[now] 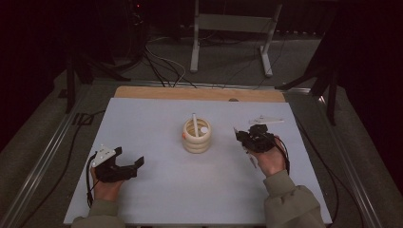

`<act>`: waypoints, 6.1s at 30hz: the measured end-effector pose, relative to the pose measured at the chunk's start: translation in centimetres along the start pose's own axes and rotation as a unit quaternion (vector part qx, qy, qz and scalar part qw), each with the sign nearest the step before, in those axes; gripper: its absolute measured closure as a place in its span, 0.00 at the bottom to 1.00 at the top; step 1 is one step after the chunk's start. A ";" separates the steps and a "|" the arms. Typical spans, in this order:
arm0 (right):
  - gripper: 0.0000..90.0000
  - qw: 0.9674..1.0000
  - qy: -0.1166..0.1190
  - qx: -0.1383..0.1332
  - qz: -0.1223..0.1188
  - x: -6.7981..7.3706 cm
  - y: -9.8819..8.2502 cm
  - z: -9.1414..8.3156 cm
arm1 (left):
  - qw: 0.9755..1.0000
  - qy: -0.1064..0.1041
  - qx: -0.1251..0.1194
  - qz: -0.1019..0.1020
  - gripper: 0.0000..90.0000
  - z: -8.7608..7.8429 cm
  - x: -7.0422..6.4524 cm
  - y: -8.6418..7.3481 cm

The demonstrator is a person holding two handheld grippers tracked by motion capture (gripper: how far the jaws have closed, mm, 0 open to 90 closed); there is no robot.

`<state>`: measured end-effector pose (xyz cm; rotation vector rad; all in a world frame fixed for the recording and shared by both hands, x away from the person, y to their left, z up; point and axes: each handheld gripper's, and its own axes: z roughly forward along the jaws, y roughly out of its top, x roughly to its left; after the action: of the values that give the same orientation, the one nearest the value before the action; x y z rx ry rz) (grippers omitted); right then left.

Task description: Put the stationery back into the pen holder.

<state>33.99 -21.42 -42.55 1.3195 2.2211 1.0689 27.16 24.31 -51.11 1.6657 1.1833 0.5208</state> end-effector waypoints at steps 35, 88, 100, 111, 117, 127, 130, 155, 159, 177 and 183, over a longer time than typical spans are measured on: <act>0.90 0.998 0.042 -0.039 0.000 2.4 3.4 -0.1 | 1.000 -0.001 -0.002 0.000 0.00 0.0 0.0 0.0; 0.90 0.996 0.059 -0.070 -0.016 4.8 8.2 1.9 | 1.000 -0.005 -0.004 -0.001 0.00 -0.1 0.1 0.0; 0.90 0.996 0.055 -0.072 -0.021 5.2 9.2 2.7 | 1.000 -0.006 -0.005 -0.002 0.00 -0.2 0.2 0.0; 0.89 0.995 0.054 -0.082 -0.028 5.7 10.0 3.6 | 1.000 -0.006 -0.007 -0.004 0.00 -0.2 0.2 0.0; 0.89 0.995 0.052 -0.083 -0.030 5.8 10.4 4.0 | 1.000 -0.006 -0.007 -0.005 0.00 -0.2 0.2 0.0; 0.89 0.994 0.041 -0.090 -0.044 6.0 11.2 4.5 | 1.000 -0.007 -0.008 -0.005 0.00 -0.3 0.3 0.0; 0.89 0.994 0.041 -0.091 -0.040 6.0 11.2 4.7 | 1.000 -0.007 -0.007 -0.005 0.00 -0.2 0.2 0.0; 0.89 0.990 0.048 -0.123 -0.043 7.0 11.8 5.6 | 1.000 -0.007 -0.010 -0.007 0.00 -0.4 0.4 0.0; 0.89 0.990 0.046 -0.122 -0.048 7.3 11.7 5.7 | 1.000 -0.007 -0.010 -0.007 0.00 -0.4 0.4 0.0; 0.88 0.990 0.050 -0.122 -0.054 7.9 11.4 6.0 | 1.000 -0.007 -0.010 -0.007 0.00 -0.4 0.4 0.0; 0.88 0.989 0.054 -0.125 -0.051 8.1 11.4 6.0 | 1.000 -0.007 -0.010 -0.007 0.00 -0.4 0.4 0.0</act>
<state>40.42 -8.68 -37.26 1.0534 2.1181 1.3567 26.98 24.85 -50.97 1.6402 1.1746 0.5109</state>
